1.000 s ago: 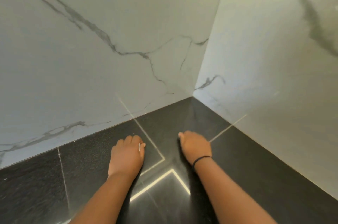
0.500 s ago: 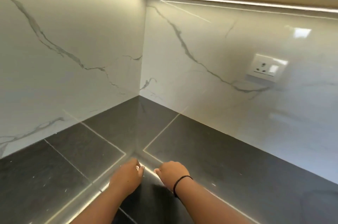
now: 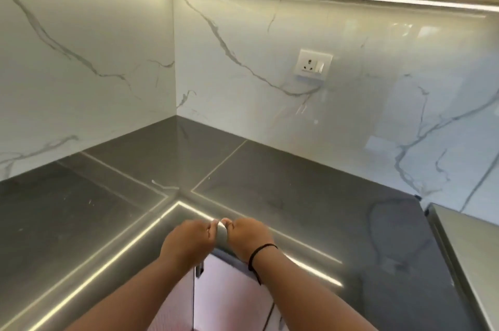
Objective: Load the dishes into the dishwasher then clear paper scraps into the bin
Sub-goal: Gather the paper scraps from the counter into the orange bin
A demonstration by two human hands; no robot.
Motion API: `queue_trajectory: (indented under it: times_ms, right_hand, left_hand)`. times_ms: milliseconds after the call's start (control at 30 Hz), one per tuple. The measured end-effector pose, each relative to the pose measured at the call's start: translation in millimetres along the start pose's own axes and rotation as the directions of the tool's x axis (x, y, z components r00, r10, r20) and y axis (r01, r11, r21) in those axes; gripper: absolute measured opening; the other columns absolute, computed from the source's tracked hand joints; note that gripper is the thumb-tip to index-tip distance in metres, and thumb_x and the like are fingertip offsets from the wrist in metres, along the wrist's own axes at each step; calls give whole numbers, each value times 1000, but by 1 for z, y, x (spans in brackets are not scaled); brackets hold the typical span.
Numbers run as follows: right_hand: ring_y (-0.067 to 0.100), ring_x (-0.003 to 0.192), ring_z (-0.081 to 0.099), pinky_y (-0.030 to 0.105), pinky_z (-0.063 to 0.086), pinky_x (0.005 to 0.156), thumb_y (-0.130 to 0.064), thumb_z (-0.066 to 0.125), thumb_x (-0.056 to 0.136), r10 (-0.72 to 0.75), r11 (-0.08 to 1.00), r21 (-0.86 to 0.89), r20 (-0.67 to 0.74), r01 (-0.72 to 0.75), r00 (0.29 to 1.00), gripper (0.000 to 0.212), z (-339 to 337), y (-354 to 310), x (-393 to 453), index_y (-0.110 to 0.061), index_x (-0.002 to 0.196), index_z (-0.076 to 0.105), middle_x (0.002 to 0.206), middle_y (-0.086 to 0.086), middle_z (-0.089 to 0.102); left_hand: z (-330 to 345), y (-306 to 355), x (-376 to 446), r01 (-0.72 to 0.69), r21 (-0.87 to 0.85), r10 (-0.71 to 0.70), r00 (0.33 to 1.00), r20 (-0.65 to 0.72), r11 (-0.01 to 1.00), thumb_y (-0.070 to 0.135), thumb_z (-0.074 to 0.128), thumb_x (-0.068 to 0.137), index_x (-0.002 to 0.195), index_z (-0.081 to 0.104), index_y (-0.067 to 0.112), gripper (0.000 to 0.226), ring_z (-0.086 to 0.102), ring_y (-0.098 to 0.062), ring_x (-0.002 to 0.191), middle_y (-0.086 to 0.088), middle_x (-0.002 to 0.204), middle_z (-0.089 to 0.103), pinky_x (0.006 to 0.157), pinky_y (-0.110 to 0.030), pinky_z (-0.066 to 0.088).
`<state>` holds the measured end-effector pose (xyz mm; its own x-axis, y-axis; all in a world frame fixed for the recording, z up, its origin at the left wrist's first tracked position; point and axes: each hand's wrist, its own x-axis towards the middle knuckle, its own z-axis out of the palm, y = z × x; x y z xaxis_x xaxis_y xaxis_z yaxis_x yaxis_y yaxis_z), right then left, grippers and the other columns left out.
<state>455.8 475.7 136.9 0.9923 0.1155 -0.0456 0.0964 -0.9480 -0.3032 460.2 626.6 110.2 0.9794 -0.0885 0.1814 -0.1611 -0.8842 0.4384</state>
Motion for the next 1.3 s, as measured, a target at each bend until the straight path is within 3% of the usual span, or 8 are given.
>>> queue_trajectory:
  times_ms: [200,333,467,567,833,1067,1167,1300]
  right_hand:
    - [36,98,59,41,42,81,-46,1,93,-60,971,238,78,39,995,76,42,22,-100,-7,108,64,103,20,66]
    - [19,67,45,29,35,66,-38,29,103,38,879,420,407,-224,913,44,94,36,-155,-22,66,47,67,4,47]
    - [7,35,29,19,21,39,-46,39,98,291,556,476,656,-681,696,48,164,48,-182,-20,58,40,52,-2,37]
    - [13,35,22,16,15,45,-48,43,96,375,228,447,780,-865,502,48,234,62,-192,-19,59,36,50,-2,32]
    - [9,52,42,20,36,48,-32,42,101,422,-371,392,879,-842,223,36,449,87,-172,-17,70,49,55,-3,47]
    - [11,63,45,23,42,57,-32,39,102,360,-315,435,877,-843,318,35,529,96,-117,-16,73,51,71,1,49]
    - [18,89,60,29,47,74,-48,41,98,315,-301,489,861,-819,398,35,527,101,-91,-19,100,59,102,4,62]
    - [20,119,51,28,36,89,-54,41,95,429,-170,622,745,-764,511,59,508,112,-81,-14,138,46,133,7,53]
  left_hand:
    - [35,40,-118,134,-159,-116,986,116,978,37,37,99,73,66,4,51,61,-35,81,-18,82,68,67,-38,39]
    - [69,18,-183,399,-354,-321,911,259,846,57,30,83,57,58,8,62,57,-23,65,-6,61,62,61,-34,38]
    - [119,-12,-230,763,-510,-576,639,509,396,32,55,93,55,54,15,42,44,-18,43,2,47,49,41,-21,29]
    - [181,-54,-260,894,-439,-602,398,692,87,31,60,92,64,54,6,38,40,-17,36,-4,46,45,39,-16,26]
    - [350,-149,-280,840,-372,-614,61,787,-394,34,56,94,66,47,12,37,38,-12,38,-1,49,41,46,-21,34]
    - [417,-191,-253,821,-405,-577,115,809,-404,49,40,98,87,56,12,41,57,-11,59,-2,67,57,58,-22,39]
    - [418,-200,-224,744,-548,-597,253,761,-382,59,33,97,62,45,16,57,40,-13,39,-1,45,41,49,-21,36]
    - [395,-191,-202,734,-643,-589,427,686,-217,57,23,98,109,48,24,43,48,-7,77,10,86,49,82,-26,39]
